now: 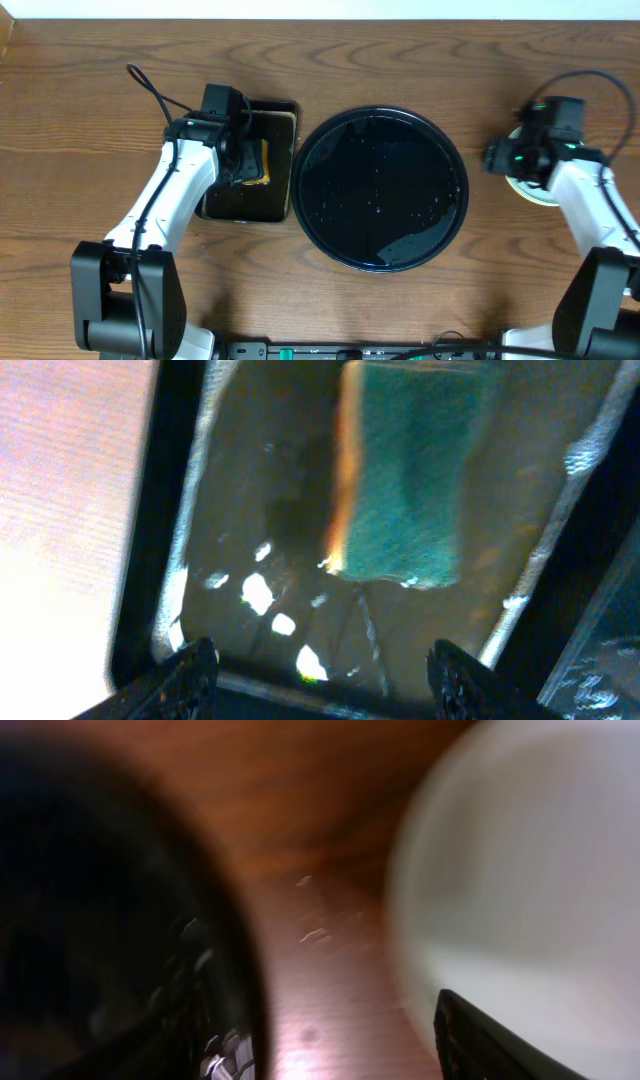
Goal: Clean dirty plates on tray and stack at the side
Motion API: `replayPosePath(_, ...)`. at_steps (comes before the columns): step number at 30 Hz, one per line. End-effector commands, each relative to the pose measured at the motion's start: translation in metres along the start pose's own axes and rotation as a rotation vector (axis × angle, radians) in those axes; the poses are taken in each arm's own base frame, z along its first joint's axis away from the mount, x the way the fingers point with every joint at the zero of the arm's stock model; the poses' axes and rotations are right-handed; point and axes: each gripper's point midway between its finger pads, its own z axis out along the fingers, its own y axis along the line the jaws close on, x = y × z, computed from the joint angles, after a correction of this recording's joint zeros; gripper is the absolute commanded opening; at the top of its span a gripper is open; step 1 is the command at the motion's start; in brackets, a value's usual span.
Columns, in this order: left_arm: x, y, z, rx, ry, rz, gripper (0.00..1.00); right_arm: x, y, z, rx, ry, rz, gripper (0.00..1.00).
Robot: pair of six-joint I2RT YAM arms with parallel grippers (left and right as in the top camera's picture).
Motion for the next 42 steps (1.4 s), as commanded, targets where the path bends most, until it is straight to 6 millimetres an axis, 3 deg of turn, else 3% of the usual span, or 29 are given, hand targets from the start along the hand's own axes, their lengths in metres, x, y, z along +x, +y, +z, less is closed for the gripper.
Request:
replayPosePath(1, 0.009, 0.032, 0.003, -0.127, 0.036, -0.123, 0.71, -0.006, 0.026, -0.014, -0.01, -0.001, -0.177, 0.75)
replayPosePath(5, 0.026, 0.048, 0.0, -0.159, 0.114, -0.155, 0.71, 0.013, 0.042, -0.024, -0.021, 0.075, -0.21, 0.83)
replayPosePath(8, 0.035, 0.05, -0.004, -0.164, 0.149, -0.113, 0.71, 0.021, 0.045, -0.034, -0.022, 0.096, -0.186, 0.99)
replayPosePath(16, 0.054, 0.046, -0.018, -0.092, 0.091, -0.098, 0.71, 0.039, 0.045, -0.075, -0.029, 0.037, -0.156, 0.99)
replayPosePath(20, 0.061, 0.045, -0.028, -0.021, -0.028, -0.074, 0.72, 0.046, 0.045, -0.096, -0.042, -0.092, -0.16, 0.99)
replayPosePath(26, 0.067, 0.036, -0.062, 0.132, -0.286, -0.028, 0.72, 0.062, 0.04, -0.122, -0.038, -0.287, -0.171, 0.99)
replayPosePath(27, 0.067, 0.037, -0.069, 0.145, -0.327, -0.031, 0.72, 0.065, 0.039, -0.124, -0.039, -0.3, -0.172, 0.99)
replayPosePath(28, 0.068, 0.037, -0.074, 0.157, -0.362, -0.033, 0.88, 0.068, 0.038, -0.126, -0.037, -0.31, -0.172, 0.99)
replayPosePath(35, 0.068, 0.039, -0.107, 0.203, -0.503, -0.037, 0.89, 0.083, 0.035, -0.126, -0.036, -0.294, -0.171, 0.99)
replayPosePath(42, 0.068, 0.039, -0.107, 0.202, -0.502, -0.037, 0.89, 0.091, 0.034, -0.122, -0.032, -0.257, -0.169, 0.99)
